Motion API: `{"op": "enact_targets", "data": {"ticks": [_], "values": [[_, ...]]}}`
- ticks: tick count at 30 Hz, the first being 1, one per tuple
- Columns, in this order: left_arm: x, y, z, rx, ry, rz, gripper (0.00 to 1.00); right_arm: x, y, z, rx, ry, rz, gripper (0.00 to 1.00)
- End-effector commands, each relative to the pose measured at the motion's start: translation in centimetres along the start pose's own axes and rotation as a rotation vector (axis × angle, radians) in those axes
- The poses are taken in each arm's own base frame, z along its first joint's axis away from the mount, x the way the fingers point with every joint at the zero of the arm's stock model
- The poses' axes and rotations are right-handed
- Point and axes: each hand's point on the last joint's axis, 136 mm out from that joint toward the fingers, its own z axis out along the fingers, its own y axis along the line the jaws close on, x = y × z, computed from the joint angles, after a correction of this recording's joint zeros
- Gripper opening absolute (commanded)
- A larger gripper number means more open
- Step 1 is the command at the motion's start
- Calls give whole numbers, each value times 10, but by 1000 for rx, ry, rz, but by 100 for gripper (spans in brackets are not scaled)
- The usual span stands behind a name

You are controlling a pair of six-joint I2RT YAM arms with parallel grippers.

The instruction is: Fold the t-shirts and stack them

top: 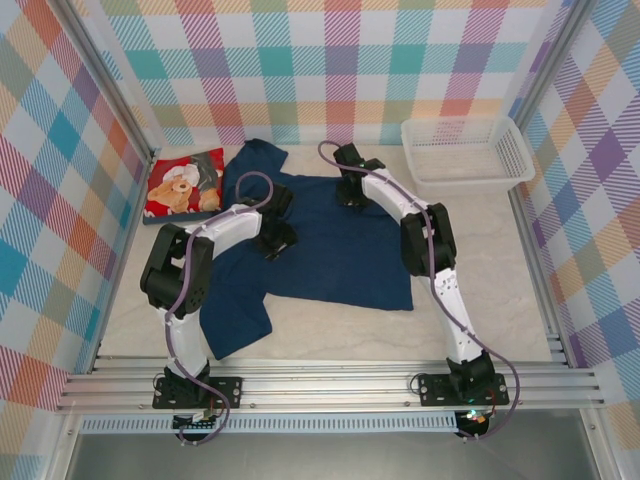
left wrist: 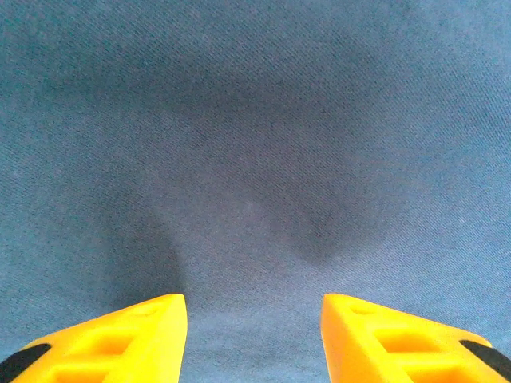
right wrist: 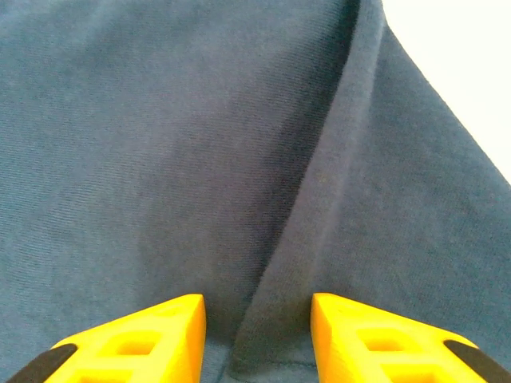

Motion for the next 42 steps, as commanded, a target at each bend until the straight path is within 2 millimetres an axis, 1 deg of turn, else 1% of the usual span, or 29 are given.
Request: {"op": "enact_targets", "data": {"ticks": [1, 4, 8, 9, 13, 14, 17, 18, 24, 28, 32, 33, 34, 38, 41, 42], "values": [[2, -3, 3, -13, 8, 1, 48, 8, -8, -7, 57, 35, -11, 39], [3, -1, 5, -19, 9, -1, 47, 12, -14, -10, 84, 40, 4, 32], [4, 1, 8, -30, 12, 1, 47, 12, -11, -10, 61, 26, 10, 32], [4, 2, 9, -34, 15, 1, 47, 12, -10, -9, 56, 29, 11, 30], [5, 7, 10, -49, 13, 10, 46, 9, -6, -7, 46, 27, 14, 17], [5, 8, 10, -54, 14, 13, 46, 7, -6, -7, 44, 21, 16, 14], [7, 13, 11, -69, 15, 18, 45, 1, -6, -10, 45, -4, 19, 1], [7, 14, 10, -70, 12, 20, 45, -2, -6, -13, 52, -16, 20, 0], [8, 17, 8, -82, 16, 31, 44, -34, -25, -42, 75, -107, 58, 0], [10, 26, 12, -112, 16, 42, 43, -48, -45, -52, 82, -118, 90, 2], [13, 34, 18, -136, 24, 44, 42, -55, -54, -53, 54, -112, 98, 6], [14, 36, 19, -138, 26, 44, 42, -55, -54, -53, 40, -108, 98, 10], [15, 38, 21, -144, 26, 45, 41, -56, -53, -52, 24, -107, 95, 12], [17, 43, 24, -158, 30, 46, 41, -55, -55, -48, 24, -93, 105, 11], [18, 42, 24, -155, 37, 51, 41, -55, -61, -46, 37, -85, 127, 12], [18, 42, 24, -154, 35, 53, 41, -55, -63, -45, 37, -85, 137, 9]]}}
